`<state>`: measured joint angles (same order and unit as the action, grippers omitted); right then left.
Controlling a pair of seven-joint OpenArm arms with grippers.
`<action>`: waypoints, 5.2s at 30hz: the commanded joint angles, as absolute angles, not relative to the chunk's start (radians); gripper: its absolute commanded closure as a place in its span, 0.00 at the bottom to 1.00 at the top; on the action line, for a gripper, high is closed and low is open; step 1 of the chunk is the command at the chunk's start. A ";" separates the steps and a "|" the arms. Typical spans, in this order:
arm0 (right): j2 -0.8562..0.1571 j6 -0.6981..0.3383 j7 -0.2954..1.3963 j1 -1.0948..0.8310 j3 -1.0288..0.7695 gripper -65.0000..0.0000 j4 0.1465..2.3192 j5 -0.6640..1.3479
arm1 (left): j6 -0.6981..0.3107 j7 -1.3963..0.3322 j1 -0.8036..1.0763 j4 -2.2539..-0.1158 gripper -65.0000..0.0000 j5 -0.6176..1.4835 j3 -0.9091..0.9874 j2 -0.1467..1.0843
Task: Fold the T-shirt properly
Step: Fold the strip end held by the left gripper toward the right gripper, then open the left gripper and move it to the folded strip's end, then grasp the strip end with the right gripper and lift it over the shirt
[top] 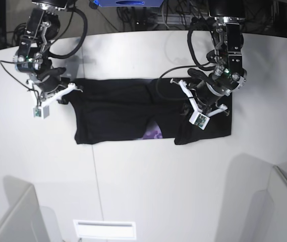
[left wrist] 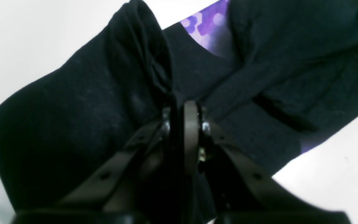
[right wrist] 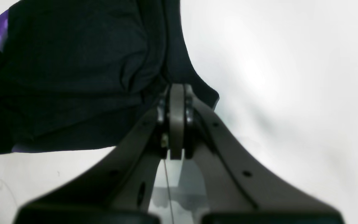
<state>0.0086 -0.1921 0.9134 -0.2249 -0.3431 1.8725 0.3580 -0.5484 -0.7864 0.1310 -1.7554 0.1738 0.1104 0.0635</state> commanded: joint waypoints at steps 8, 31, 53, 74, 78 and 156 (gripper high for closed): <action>0.004 -0.197 0.895 -0.213 -0.346 1.00 1.888 0.364 | -0.547 -0.768 0.116 -1.770 1.00 0.188 0.110 0.065; 0.005 -0.197 0.895 -0.211 -0.346 1.00 1.888 0.364 | -0.547 -0.768 0.125 -1.770 0.52 0.196 -0.061 0.051; -0.150 -0.199 0.947 -0.002 -0.344 0.20 1.484 0.889 | -0.553 -0.685 0.260 -1.788 1.00 0.199 0.714 0.139; -0.208 -0.199 0.871 0.008 -0.194 0.21 1.343 0.851 | -0.698 -0.545 0.262 -1.609 1.00 0.302 0.766 0.177; -0.214 -0.199 0.869 0.007 -0.139 0.31 1.343 0.849 | -0.698 -0.601 0.217 -1.543 1.00 0.302 0.745 0.189; -0.031 0.156 0.943 0.008 0.349 1.00 1.945 0.357 | -0.698 -0.685 -0.010 -1.279 1.00 0.153 0.288 0.236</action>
